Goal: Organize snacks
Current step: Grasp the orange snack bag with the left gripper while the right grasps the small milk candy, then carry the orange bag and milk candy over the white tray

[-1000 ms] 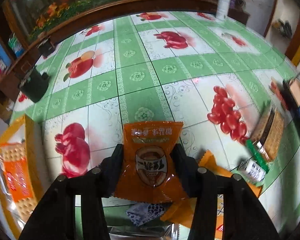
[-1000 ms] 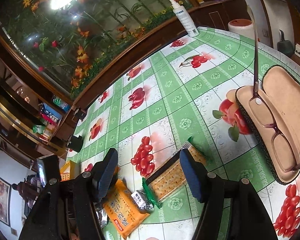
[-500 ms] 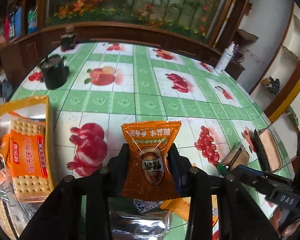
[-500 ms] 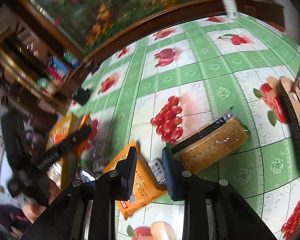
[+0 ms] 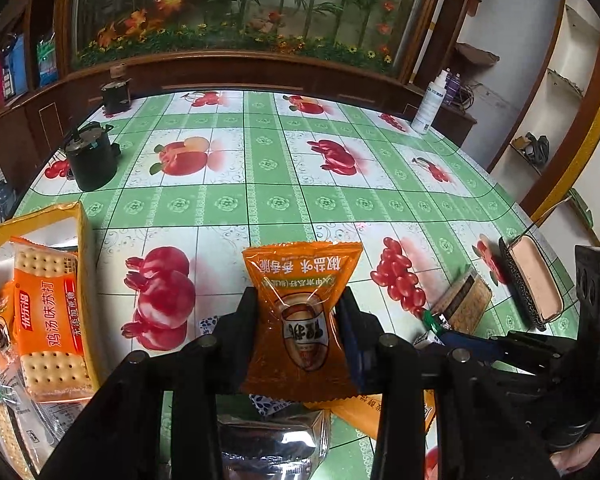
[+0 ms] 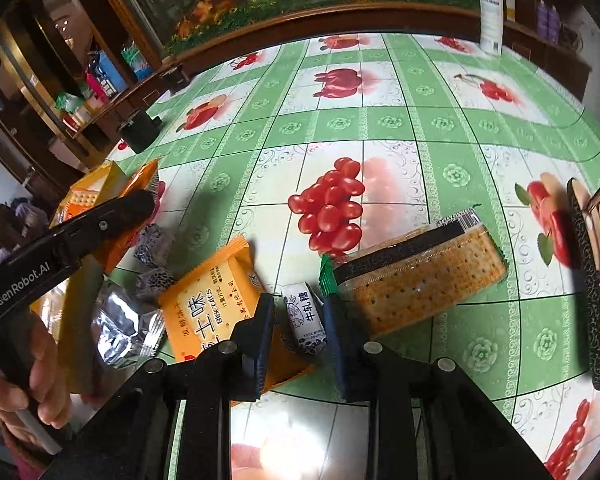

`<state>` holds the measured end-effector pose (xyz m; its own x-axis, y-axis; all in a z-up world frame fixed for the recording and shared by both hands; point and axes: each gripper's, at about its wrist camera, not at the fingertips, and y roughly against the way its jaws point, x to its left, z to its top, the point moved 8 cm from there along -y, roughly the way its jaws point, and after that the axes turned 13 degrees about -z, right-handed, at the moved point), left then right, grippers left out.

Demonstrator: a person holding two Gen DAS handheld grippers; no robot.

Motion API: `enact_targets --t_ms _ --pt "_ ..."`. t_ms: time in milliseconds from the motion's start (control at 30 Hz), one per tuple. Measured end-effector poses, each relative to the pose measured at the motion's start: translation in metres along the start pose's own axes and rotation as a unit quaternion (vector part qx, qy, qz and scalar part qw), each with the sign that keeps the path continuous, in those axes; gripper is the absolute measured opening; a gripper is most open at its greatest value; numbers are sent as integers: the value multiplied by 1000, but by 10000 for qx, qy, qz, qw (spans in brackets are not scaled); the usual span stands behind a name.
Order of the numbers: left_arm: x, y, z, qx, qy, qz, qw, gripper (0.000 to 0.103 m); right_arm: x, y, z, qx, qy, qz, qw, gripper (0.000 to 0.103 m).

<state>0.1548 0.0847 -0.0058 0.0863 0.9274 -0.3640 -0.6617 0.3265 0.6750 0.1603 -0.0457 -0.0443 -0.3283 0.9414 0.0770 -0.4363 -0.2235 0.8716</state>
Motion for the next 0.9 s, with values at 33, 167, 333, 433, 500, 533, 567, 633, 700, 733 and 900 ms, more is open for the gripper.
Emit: enact_targets --t_ms 33,167,333,433,500,533,567,633,700,733,900 --pt "0 0 0 6 1 0 10000 38 -2 0 0 -5 4 -68 10000 14" --pt "0 0 0 -11 1 -15 10000 38 -6 9 8 -193 -295 276 9990 14" --pt "-4 3 2 -99 -23 -19 9999 38 -1 30 19 -704 -561 622 9940 14" --pt "-6 3 1 -100 -86 20 9999 38 3 33 21 -809 -626 608 9929 14" --pt "-8 2 0 -101 -139 54 9998 38 4 34 22 -831 -682 605 9924 14" --pt "-10 2 0 -103 -175 75 9998 38 5 34 21 -836 -693 611 9922 14" --pt "-10 2 -1 -111 -199 97 9997 38 6 35 21 -836 -687 627 9922 14" --pt "-12 2 -1 -125 -280 165 9994 38 7 35 21 -850 -683 637 9920 14" --pt "-13 3 -1 -163 -354 236 9990 38 9 34 21 -850 -658 648 9921 14" --pt "-14 3 0 -181 -387 267 9987 38 10 34 21 -851 -663 650 9920 14" --pt "-13 8 3 -283 -464 375 9978 38 10 36 20 -882 -659 635 9919 14"
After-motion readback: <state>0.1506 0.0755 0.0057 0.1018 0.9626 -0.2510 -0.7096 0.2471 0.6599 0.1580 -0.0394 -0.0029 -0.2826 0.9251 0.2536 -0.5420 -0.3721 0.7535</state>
